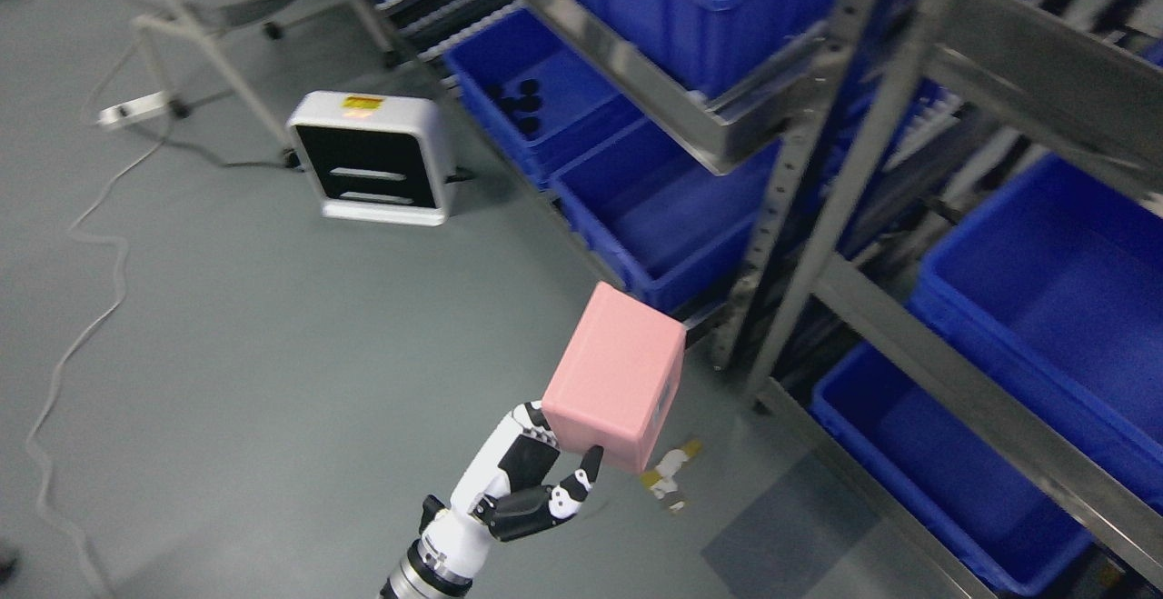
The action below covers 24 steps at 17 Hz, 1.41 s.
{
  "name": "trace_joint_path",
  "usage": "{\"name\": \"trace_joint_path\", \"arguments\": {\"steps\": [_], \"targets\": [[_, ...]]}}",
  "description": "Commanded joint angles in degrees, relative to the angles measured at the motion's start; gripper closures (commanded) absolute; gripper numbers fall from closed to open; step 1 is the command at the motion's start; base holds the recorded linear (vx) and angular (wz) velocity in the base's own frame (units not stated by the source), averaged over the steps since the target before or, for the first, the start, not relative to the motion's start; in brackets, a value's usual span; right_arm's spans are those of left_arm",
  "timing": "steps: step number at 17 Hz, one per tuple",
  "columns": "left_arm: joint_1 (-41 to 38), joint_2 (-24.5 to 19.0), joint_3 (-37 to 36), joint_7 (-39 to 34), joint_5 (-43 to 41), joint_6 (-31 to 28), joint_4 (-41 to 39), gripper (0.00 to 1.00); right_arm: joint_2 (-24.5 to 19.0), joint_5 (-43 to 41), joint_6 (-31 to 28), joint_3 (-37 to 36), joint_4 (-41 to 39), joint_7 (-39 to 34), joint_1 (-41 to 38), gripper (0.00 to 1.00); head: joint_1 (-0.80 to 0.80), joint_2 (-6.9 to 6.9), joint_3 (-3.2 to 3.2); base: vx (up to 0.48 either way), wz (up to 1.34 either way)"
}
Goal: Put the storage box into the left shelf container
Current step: 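Carry the pink box in the left hand while turning toward the rack, then lower the pink box into the lower blue bin and release it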
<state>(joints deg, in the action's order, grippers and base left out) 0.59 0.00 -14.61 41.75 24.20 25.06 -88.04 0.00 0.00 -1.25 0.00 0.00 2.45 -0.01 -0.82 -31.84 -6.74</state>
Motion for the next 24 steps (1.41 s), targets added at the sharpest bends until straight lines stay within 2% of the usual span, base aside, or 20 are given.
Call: {"name": "trace_joint_path", "arguments": {"steps": [1, 9, 12, 14, 18, 24], "targets": [[-4.3, -1.0, -3.2, 1.1, -1.8, 0.1, 3.1, 0.98, 1.0, 0.1, 0.0, -0.3, -1.0, 0.0, -0.5, 0.0, 0.0, 0.0, 0.0, 0.363, -1.33], [-3.1, -1.0, 4.7, 2.9, -1.8, 0.4, 2.7, 0.97, 1.0, 0.1, 0.0, -0.3, -1.0, 0.0, -0.5, 0.0, 0.0, 0.0, 0.0, 0.283, -1.1], [4.0, -1.0, 11.6, 3.4, -2.4, -1.1, 2.9, 0.97, 1.0, 0.1, 0.0, -0.3, -1.0, 0.0, -0.5, 0.0, 0.0, 0.0, 0.0, 0.207, -0.9], [8.4, -1.7, 14.1, 3.4, -9.7, -3.6, 5.3, 0.97, 1.0, 0.1, 0.0, -0.3, -1.0, 0.0, -0.5, 0.0, 0.0, 0.02, 0.0, 0.14, -0.82], [14.6, -1.6, 18.0, 3.3, -19.4, -3.9, 11.6, 0.97, 1.0, 0.1, 0.0, -0.3, -1.0, 0.0, -0.5, 0.0, 0.0, 0.03, 0.0, 0.13, -0.61], [21.2, -1.0, 23.6, 2.6, -28.2, -3.8, 20.7, 0.97, 1.0, 0.1, 0.0, -0.3, -1.0, 0.0, -0.5, 0.0, 0.0, 0.04, 0.0, 0.079, -0.32]]}}
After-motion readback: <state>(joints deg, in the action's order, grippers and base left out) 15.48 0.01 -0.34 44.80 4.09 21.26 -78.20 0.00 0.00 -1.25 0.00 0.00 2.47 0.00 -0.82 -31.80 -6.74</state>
